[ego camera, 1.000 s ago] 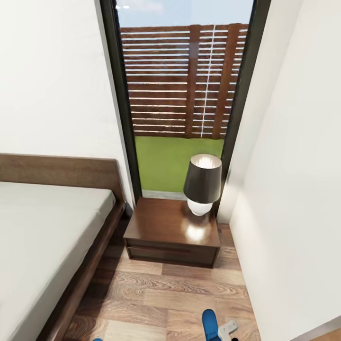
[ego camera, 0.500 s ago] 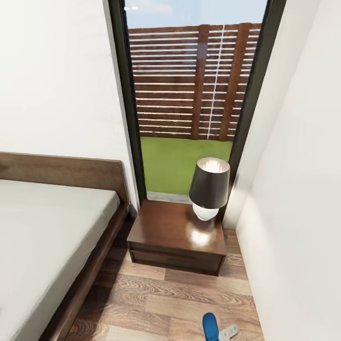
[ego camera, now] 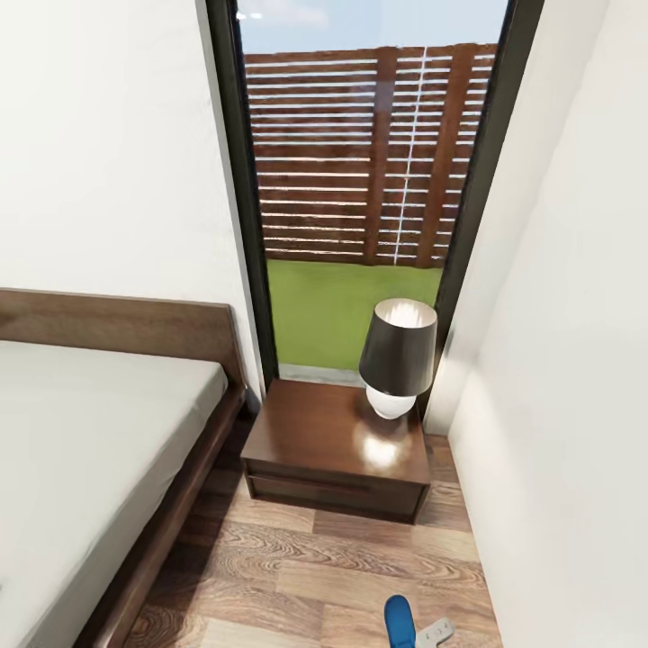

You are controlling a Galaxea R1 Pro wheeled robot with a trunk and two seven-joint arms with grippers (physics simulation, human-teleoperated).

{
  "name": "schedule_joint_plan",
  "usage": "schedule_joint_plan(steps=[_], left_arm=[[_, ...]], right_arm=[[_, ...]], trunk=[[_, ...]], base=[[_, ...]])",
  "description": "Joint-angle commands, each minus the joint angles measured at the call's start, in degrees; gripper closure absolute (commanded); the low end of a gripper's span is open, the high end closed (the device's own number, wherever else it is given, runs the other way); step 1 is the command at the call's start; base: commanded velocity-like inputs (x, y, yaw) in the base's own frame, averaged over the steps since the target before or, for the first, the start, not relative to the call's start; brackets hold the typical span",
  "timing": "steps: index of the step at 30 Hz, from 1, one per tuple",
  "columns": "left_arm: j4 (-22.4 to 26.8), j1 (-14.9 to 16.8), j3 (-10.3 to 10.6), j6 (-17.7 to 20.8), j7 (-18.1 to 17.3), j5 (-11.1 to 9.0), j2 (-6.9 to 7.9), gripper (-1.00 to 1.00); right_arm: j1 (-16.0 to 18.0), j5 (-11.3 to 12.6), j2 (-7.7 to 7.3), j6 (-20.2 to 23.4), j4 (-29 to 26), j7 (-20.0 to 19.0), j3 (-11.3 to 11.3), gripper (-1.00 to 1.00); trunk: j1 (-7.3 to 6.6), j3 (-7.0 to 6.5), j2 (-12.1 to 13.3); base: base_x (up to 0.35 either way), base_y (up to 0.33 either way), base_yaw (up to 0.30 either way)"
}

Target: In the bedroom, move the book from the bed onto either nightstand, and place the two sandals side by side next to the bed.

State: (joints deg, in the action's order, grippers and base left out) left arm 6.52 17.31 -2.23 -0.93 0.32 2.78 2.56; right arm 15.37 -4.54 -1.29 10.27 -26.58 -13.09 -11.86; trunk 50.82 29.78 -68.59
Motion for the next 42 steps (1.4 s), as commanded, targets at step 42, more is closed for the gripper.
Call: schedule_joint_plan(steps=[42], left_arm=[[-0.04,-0.08,-0.16,-0.19,0.03,0.49,-0.11,1.00]], right_arm=[[0.01,-0.47,-0.03,0.19,-0.05,-0.18,-0.09,1.00]], trunk=[[0.01,-2.14,-0.05]], base=[[0.000,0.000,0.000]])
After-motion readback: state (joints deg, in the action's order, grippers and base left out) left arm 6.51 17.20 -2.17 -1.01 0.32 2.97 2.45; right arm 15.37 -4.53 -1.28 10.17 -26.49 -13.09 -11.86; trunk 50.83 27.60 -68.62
